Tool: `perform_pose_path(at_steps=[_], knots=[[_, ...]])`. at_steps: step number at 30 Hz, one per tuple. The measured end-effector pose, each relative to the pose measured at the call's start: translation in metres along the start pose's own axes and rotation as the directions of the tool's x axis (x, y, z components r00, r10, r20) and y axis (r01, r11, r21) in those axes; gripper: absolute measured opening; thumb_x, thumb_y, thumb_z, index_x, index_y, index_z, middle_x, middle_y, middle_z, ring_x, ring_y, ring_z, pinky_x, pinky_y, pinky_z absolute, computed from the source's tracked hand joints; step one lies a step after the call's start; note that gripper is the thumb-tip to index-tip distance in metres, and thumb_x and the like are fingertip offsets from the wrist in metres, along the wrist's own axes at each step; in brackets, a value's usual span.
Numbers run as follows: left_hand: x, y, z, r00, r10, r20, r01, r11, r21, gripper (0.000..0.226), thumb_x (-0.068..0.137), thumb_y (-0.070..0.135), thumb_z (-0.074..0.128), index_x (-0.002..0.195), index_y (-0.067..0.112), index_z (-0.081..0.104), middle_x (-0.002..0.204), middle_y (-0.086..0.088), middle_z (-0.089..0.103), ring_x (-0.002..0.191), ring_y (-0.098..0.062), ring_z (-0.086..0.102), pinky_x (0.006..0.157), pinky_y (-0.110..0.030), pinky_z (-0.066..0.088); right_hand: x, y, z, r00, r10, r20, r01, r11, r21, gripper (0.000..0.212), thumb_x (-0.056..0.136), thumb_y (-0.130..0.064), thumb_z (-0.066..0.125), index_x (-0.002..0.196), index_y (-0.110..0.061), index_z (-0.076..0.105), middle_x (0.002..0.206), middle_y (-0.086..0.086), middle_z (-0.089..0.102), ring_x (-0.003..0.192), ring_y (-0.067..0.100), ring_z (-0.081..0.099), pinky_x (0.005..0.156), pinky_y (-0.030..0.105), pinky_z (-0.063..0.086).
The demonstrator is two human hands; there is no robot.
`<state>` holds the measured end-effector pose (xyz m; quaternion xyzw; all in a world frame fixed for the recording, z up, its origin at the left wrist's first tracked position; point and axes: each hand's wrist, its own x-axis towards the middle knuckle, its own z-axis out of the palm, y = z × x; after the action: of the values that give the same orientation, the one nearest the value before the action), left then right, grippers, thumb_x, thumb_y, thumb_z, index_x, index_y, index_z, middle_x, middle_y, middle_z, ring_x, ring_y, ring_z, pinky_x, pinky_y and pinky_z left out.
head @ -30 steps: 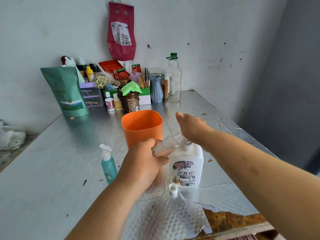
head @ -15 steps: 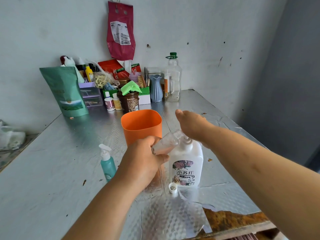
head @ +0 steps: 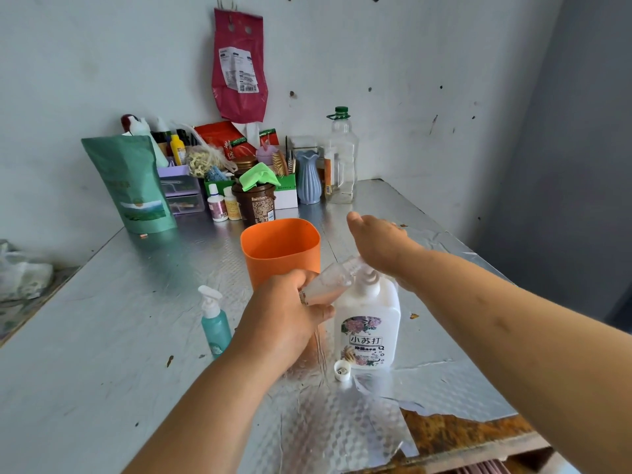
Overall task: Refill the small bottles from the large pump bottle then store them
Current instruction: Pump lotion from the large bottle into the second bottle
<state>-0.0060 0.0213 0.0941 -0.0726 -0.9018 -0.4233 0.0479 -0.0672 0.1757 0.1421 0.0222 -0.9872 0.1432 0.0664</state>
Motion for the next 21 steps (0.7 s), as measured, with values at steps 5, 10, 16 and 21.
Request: perform_pose_path(at_steps=[5,10,16,21], knots=[[-0.001,0.003,-0.003,1.0,0.002,0.005,-0.002,1.0,0.021,0.021,0.083,0.028,0.076,0.102,0.032,0.066,0.093,0.015,0.068,0.085,-0.007,0.062,0.063,-0.023,0.039,-0.002,-0.002,-0.004,1.0,0.01,0.03,-0.01,1.0,0.003,0.015,0.093,0.002,0.024,0.096,-0.012,0.022,0.068,0.0,0.023,0.089,0.024,0.034,0.097,0.049,0.036],[0.0,0.0,-0.001,1.0,-0.012,0.002,0.012,0.999,0.031,0.03,0.083,0.03,0.075,0.111,0.029,0.066,0.099,0.012,0.069,0.087,-0.009,0.063,0.064,-0.025,0.041,0.0,-0.002,-0.001,0.997,0.006,0.073,-0.003,0.999,-0.035,0.021,0.092,0.003,0.024,0.102,-0.016,0.028,0.068,-0.001,0.023,0.09,0.023,0.035,0.099,0.049,0.035],[0.002,-0.003,0.001,1.0,-0.009,-0.004,0.009,0.999,0.032,0.029,0.082,0.033,0.076,0.109,0.031,0.066,0.099,0.013,0.069,0.087,-0.008,0.062,0.062,-0.023,0.039,0.001,0.002,0.003,0.995,-0.045,0.086,0.05,0.997,-0.056,0.017,0.094,0.002,0.024,0.099,-0.014,0.022,0.069,-0.002,0.023,0.089,0.023,0.034,0.086,0.043,0.032],[0.003,-0.008,0.005,1.0,-0.019,0.008,0.019,1.0,0.008,0.02,0.081,0.029,0.077,0.097,0.031,0.067,0.087,0.013,0.07,0.081,-0.008,0.064,0.063,-0.025,0.041,0.003,0.004,0.014,0.998,-0.035,0.061,0.038,0.999,-0.036,0.037,0.092,0.003,0.024,0.125,-0.009,0.036,0.068,-0.005,0.019,0.101,0.031,0.046,0.101,0.048,0.033]])
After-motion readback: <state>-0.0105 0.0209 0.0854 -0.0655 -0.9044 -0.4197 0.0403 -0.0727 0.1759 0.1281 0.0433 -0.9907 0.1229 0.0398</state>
